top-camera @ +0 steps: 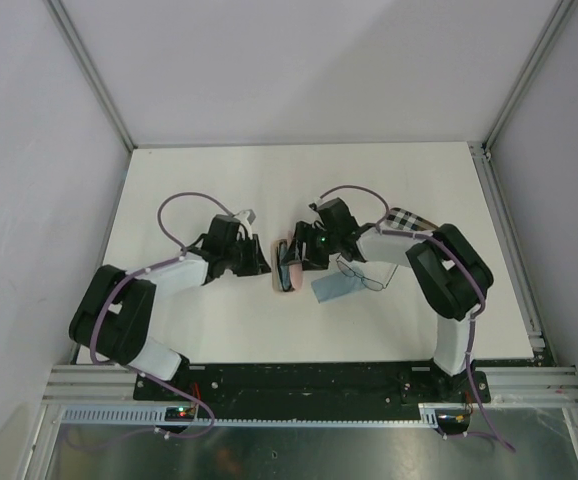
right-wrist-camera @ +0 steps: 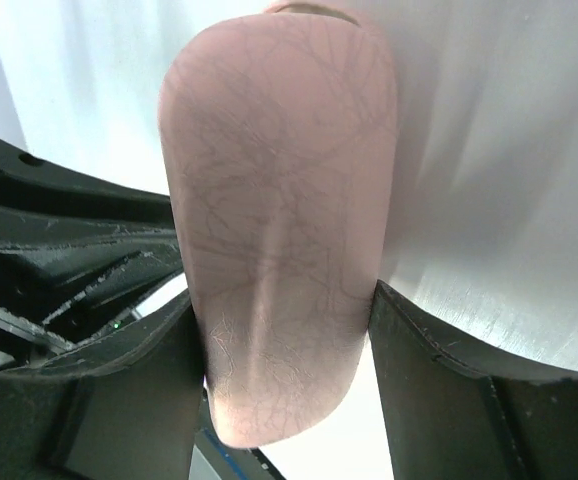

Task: Organize the sunglasses
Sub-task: Close the case with sunglasses at the center of the board.

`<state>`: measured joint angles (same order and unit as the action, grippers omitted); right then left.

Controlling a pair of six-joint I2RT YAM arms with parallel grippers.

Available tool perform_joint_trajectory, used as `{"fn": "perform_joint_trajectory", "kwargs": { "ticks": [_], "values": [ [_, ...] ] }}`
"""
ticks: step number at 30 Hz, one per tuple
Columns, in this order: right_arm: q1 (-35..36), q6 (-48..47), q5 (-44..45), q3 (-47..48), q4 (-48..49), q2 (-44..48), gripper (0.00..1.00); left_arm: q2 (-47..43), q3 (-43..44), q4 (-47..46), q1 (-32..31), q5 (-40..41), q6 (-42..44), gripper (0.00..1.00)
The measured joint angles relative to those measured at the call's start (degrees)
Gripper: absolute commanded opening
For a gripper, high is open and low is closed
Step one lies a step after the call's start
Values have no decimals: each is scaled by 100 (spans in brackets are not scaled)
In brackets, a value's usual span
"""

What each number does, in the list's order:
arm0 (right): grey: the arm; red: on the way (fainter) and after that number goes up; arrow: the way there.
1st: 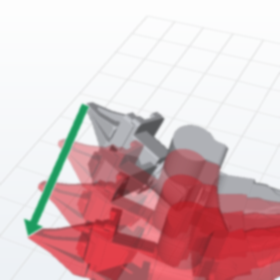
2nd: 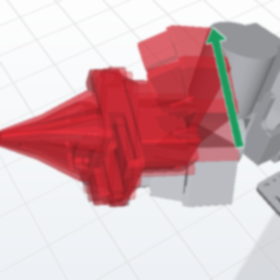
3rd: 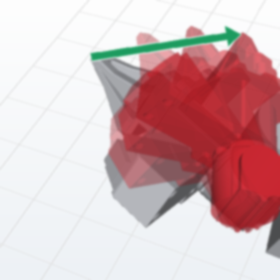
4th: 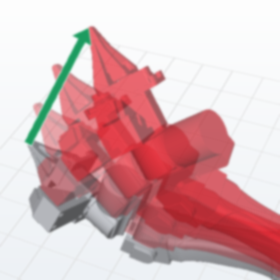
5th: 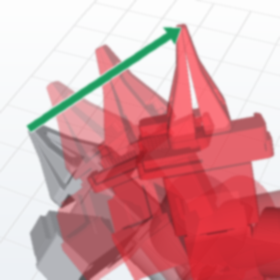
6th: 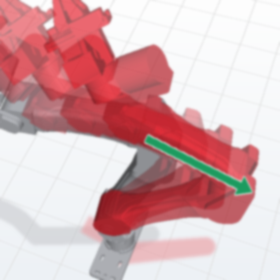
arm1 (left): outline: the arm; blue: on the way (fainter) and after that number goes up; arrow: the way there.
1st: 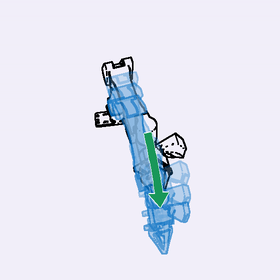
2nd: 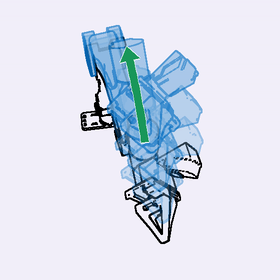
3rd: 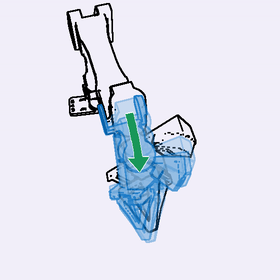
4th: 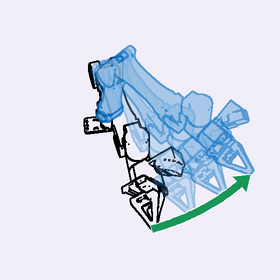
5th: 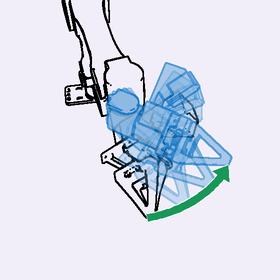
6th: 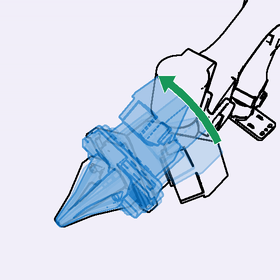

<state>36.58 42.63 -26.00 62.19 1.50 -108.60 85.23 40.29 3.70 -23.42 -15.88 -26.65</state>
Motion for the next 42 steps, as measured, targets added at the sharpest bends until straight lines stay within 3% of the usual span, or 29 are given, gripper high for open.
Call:
{"fn": "perform_joint_trajectory", "kwargs": {
  "ticks": [12, 15, 18, 21, 32, 42],
  "values": [
    [348, -726, 975, 1725, -1958, -809, 57, 422, -310, -1012, 15, -341, -149, 24],
    [553, -890, 1416, 2164, -2439, -964, 66, 610, -348, -1180, 15, -437, -186, 24],
    [723, -1029, 1864, 2481, -2822, -1086, 83, 649, -361, -1241, 37, -535, -192, 24],
    [826, -1167, 2299, 2697, -3141, -1163, 88, 667, -365, -1270, 66, -553, -190, 24],
    [1078, -1508, 2927, 3093, -4037, -1182, 89, 719, -365, -1381, 68, -662, -190, 23],
    [1904, -1971, 3880, 3123, -4175, -831, 85, 651, -466, -1436, 295, -699, -186, 23]
  ]
}}
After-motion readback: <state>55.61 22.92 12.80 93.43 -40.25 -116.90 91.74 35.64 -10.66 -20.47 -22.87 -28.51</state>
